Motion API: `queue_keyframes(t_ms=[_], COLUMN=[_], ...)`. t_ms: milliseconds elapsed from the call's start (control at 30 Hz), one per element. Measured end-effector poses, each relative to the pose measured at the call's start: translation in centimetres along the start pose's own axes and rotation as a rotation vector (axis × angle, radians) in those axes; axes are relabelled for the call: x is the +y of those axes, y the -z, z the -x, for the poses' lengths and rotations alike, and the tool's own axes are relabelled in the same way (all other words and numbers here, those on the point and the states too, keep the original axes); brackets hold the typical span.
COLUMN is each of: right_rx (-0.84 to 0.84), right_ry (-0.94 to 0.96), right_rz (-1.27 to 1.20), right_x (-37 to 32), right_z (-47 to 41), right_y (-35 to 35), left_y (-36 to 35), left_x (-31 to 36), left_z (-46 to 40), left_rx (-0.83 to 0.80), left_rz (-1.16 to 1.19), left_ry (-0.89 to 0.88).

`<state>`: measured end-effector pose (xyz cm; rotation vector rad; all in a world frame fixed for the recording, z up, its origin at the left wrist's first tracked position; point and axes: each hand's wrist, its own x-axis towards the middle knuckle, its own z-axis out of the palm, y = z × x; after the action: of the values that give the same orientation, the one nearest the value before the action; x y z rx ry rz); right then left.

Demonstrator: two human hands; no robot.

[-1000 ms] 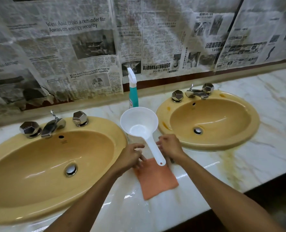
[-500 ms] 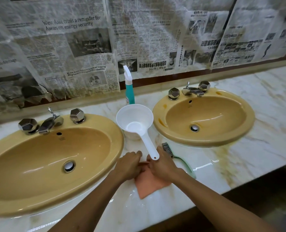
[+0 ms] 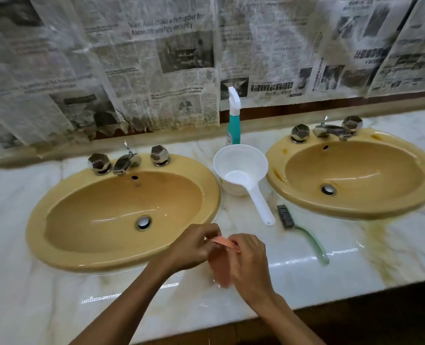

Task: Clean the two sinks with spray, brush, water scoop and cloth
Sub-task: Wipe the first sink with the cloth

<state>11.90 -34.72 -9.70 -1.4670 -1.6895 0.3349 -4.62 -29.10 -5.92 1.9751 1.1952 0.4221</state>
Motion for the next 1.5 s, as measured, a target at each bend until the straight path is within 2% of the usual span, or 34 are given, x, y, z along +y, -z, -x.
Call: queue_keyframes(t_ms=[67,167,300,400,467,567,600,633,733,767,833,900,967,1033,1100,1167,1233,1267,1333,1367,1433,1500], right_rx=[0.019,0.007,-0.114,-0.26,-0.468,-1.028,-1.13,-1.15,-1.068,-1.121,-1.338,-1.553,-1.661,-1.707,-1.65,-1.492,-1.433,-1.453,-1.585,-1.663,-1.765,-1.776], right_ry=[0.016,0.056,0.115,0.16,0.166,0.106,0.058,0.0,-0.097,-0.127,-0.244,-0.357,-0.459,-0.5,-0.339,-0.137,-0.187,-0.253,-0.446,-0.475,-0.398,-0.516], right_rz=[-0.026,-0.049,-0.008,0.096,0.199,0.295,0.299,0.291,0.269,0.258,0.298,0.458,0.533,0.667,0.91,1.067,0.967,0.807,0.47,0.371,0.352,0.451], right_x=[-2.2,-5.7,-10.0,-11.4,-11.2,-10.5,-10.4,-10.2,-11.5,-12.1,-13.5,-14.5,-14.9,-13.6,-10.8,-8.4,-9.4,-12.3,-17.4,-18.9,-17.9,-14.3], right_z=[-1.4,-5.6,-11.0,-11.9,-11.2,-9.7,-9.8,-10.4,-12.3,-12.5,-11.6,-10.7,-11.6,-13.2,-14.1,-13.2,-10.8,-10.1,-10.0,-10.5,-11.8,-12.0], right_y=[-1.2,-3.6,-7.5,-10.7,-12.6,-14.6,-15.0,-15.3,-17.3,-18.4,-20.6,-21.8,-21.5,-20.3,-19.5,-21.4,-25.0,-26.5,-27.8,-27.5,-25.6,-23.7], left_y=[2.4,7.7,14.7,16.2,15.0,12.3,11.7,11.4,12.2,12.8,14.1,15.3,16.3,16.7,16.2,15.7,15.4,15.4,15.2,15.1,15.0,14.9], left_x=[-0.2,-1.2,-3.3,-6.3,-9.7,-15.0,-16.3,-17.0,-18.1,-18.4,-19.1,-21.0,-23.4,-25.1,-25.4,-25.4,-25.5,-25.5,-25.7,-25.6,-25.3,-25.3], left_z=[1.2,1.4,1.8,3.5,5.0,7.8,8.6,9.2,10.1,10.2,10.6,11.3,12.2,12.8,12.8,12.5,12.7,12.9,13.0,13.1,13.0,12.9], left_rx=[0.058,0.136,0.294,0.34,0.238,-0.001,-0.028,-0.029,-0.049,-0.071,-0.089,-0.068,0.007,0.16,0.282,0.363,0.492,0.554,0.655,0.692,0.739,0.764], left_rz=[0.008,-0.097,-0.336,-0.47,-0.478,-0.363,-0.284,-0.204,-0.018,0.034,0.118,0.07,-0.167,-0.333,-0.36,-0.4,-0.394,-0.393,-0.407,-0.412,-0.401,-0.394], left_ry=[-0.002,-0.007,-0.012,-0.002,0.089,0.218,0.231,0.238,0.177,0.15,0.134,0.18,0.249,0.29,0.273,0.263,0.259,0.26,0.259,0.263,0.282,0.28])
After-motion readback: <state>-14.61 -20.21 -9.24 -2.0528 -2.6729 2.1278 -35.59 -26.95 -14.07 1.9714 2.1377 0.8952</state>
